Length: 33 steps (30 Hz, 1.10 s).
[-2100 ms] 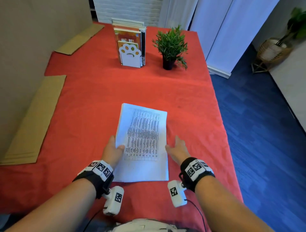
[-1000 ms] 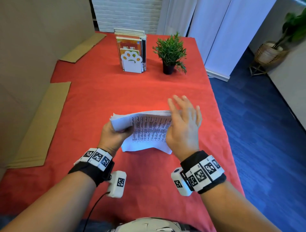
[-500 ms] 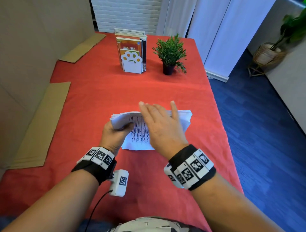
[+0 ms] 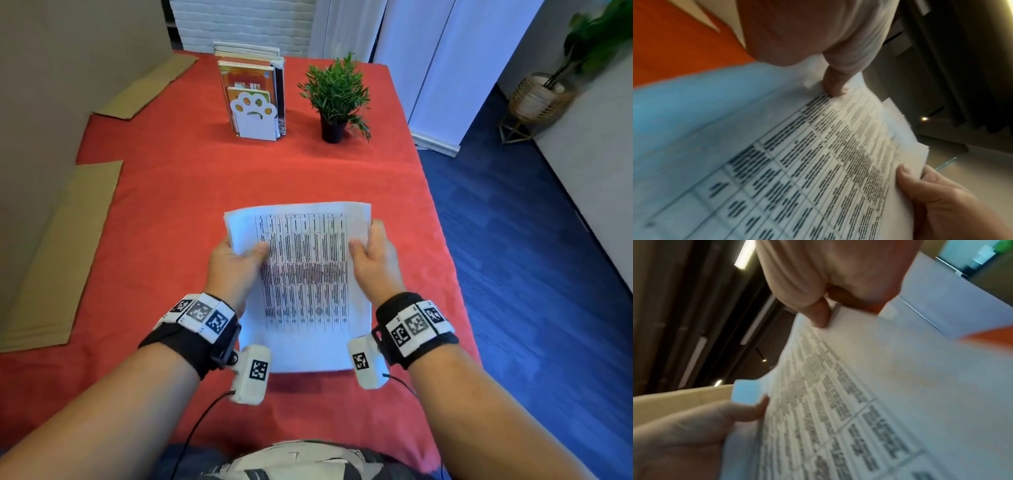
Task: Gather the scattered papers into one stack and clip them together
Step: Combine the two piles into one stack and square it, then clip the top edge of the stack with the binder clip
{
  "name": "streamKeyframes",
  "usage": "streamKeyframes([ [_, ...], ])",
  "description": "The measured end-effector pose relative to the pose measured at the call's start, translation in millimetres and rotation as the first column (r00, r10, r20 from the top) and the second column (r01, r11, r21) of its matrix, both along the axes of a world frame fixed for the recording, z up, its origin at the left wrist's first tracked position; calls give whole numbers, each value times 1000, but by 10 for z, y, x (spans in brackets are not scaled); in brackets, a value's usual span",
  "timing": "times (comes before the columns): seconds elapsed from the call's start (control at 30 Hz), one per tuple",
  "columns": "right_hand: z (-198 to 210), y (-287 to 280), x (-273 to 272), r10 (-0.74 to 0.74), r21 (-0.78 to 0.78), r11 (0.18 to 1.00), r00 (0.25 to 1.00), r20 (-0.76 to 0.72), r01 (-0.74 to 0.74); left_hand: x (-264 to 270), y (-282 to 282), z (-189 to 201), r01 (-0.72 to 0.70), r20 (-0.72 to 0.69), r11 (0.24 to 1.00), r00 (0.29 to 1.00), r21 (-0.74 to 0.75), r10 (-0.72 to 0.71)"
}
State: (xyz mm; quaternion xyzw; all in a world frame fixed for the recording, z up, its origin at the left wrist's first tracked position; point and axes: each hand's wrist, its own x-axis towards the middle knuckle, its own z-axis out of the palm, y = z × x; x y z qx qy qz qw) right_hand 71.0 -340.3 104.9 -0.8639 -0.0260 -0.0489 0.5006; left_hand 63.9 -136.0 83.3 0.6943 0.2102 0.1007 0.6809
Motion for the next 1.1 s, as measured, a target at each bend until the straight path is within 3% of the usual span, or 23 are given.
streamKeyframes([
  [0.1,-283,-30,-137,-22,-113,994,979,-202,-1,-94,-60,-250,59,-222,990,975,125,-30],
  [0.27,-709,-206,-361,-13,-336,930,897,-442,-152,-267,-88,-698,247,-550,941,831,231,-83],
  [0.33,-814,-387,-376,-35,-450,862,858,-513,-234,-301,-107,-744,311,-635,907,769,284,-65],
  [0.5,-869,-936,-459,-299,-721,635,771,-562,-279,-331,-98,-800,357,-718,882,696,308,-32],
  [0.6,-913,-1178,-549,-390,-723,600,664,-638,-343,-322,-77,-843,396,-743,862,669,317,-34],
  [0.73,-1006,-1266,-606,-384,-680,617,602,-700,-397,-296,-90,-896,368,-733,878,679,307,-28],
  [0.9,-1015,-1183,-558,-348,-661,658,632,-692,-361,-296,-91,-940,359,-737,881,676,306,-19],
  [0.97,-991,-1087,-477,-252,-557,793,700,-668,-246,-286,-88,-960,353,-735,885,677,305,-16],
  [1.03,-907,-862,-421,-129,-312,945,761,-635,-100,-279,-84,-972,370,-736,873,677,317,-19],
  [1.1,-809,-553,-400,-27,-149,986,817,-576,-72,-269,-72,-987,378,-738,870,674,318,-23],
])
